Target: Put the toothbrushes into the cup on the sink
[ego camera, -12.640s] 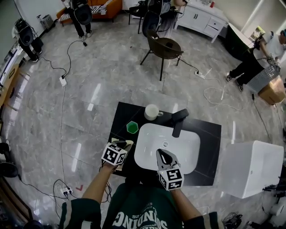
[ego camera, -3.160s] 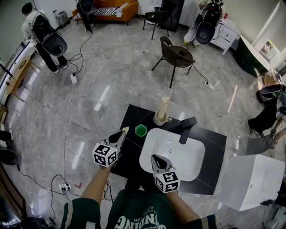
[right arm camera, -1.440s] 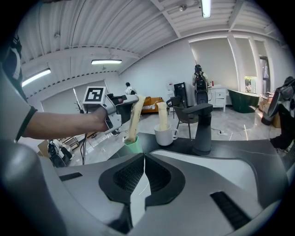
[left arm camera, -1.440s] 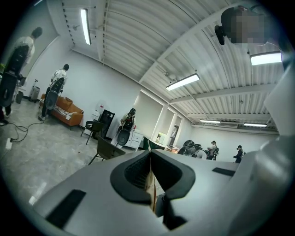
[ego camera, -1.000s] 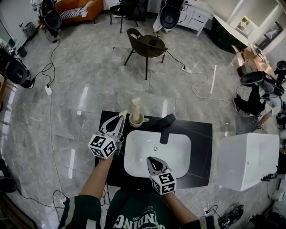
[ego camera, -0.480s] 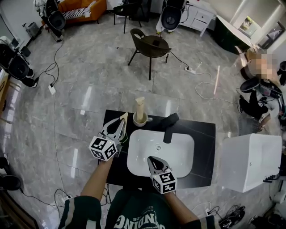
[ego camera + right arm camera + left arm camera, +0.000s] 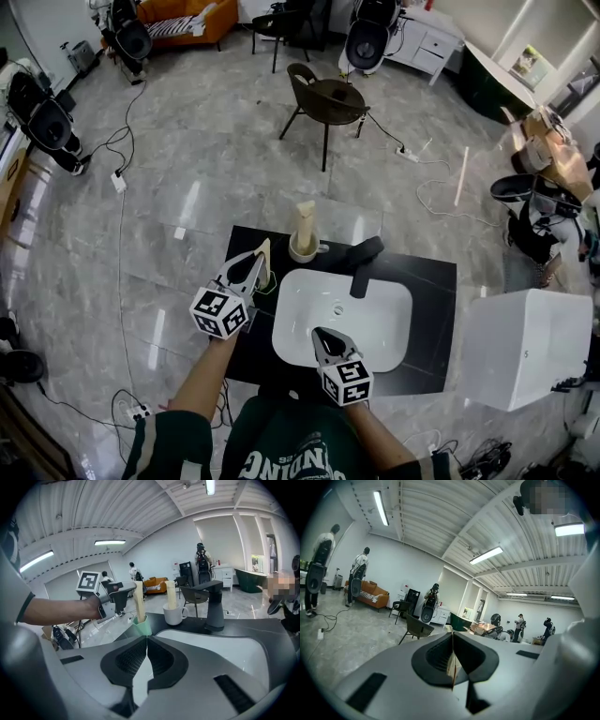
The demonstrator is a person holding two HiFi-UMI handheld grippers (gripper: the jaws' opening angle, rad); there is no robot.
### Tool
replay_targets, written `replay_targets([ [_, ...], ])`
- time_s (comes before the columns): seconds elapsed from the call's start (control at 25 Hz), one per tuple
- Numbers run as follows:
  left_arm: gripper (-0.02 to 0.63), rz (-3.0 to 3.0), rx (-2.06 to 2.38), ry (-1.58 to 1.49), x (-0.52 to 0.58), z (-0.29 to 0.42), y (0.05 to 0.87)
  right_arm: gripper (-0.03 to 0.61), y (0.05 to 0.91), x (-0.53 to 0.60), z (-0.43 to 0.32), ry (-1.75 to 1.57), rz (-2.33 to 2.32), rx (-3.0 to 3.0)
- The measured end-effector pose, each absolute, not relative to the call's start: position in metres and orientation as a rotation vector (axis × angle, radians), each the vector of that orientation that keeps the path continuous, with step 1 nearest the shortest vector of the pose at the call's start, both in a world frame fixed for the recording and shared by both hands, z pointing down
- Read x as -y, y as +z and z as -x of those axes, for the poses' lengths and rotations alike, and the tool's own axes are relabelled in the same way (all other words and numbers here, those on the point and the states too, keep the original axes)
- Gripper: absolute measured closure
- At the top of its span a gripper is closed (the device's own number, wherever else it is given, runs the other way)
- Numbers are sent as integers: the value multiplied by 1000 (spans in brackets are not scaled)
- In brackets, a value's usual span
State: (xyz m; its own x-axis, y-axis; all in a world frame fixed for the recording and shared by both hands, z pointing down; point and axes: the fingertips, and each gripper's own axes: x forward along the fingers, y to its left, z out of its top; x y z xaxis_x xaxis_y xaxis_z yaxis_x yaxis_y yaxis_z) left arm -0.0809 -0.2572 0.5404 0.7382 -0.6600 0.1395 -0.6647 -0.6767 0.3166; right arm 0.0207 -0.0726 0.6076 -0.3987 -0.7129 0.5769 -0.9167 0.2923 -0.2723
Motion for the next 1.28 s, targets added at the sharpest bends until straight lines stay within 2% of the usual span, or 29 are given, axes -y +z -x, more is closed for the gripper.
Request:
replay_targets([
  [1.28, 595, -2444, 1140, 198, 238, 127, 576, 538, 604, 59, -3, 792, -1422, 2252],
])
